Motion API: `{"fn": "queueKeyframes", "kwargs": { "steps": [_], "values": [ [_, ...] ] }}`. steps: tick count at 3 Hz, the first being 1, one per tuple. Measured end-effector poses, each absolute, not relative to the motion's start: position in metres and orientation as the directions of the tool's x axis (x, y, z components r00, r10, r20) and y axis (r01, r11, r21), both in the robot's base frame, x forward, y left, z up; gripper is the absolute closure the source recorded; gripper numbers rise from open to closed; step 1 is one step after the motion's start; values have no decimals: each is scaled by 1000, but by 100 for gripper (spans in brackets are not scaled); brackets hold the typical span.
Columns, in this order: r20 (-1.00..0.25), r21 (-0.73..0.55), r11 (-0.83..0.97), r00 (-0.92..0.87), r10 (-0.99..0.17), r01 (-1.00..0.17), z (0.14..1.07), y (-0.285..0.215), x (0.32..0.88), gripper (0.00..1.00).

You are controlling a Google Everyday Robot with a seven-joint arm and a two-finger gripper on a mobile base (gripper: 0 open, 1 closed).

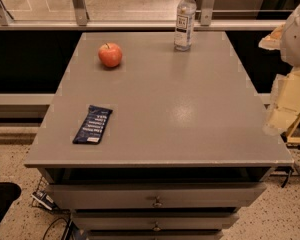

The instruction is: Move blue plastic bottle near rxbar blueberry

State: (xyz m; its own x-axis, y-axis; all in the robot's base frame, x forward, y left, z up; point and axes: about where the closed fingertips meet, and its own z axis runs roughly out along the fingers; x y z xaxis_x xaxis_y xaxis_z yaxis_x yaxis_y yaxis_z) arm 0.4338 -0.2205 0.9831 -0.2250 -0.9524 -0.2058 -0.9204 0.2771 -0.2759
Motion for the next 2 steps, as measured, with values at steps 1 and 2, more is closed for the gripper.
{"fn": "queueKeyframes", "kwargs": {
  "steps": [1, 2],
  "values": [
    [-206, -276, 277, -225, -952, -920, 983, -220, 434, 0],
    [-251, -308, 318, -246, -936, -897, 980, -225, 449, 0]
  ]
}}
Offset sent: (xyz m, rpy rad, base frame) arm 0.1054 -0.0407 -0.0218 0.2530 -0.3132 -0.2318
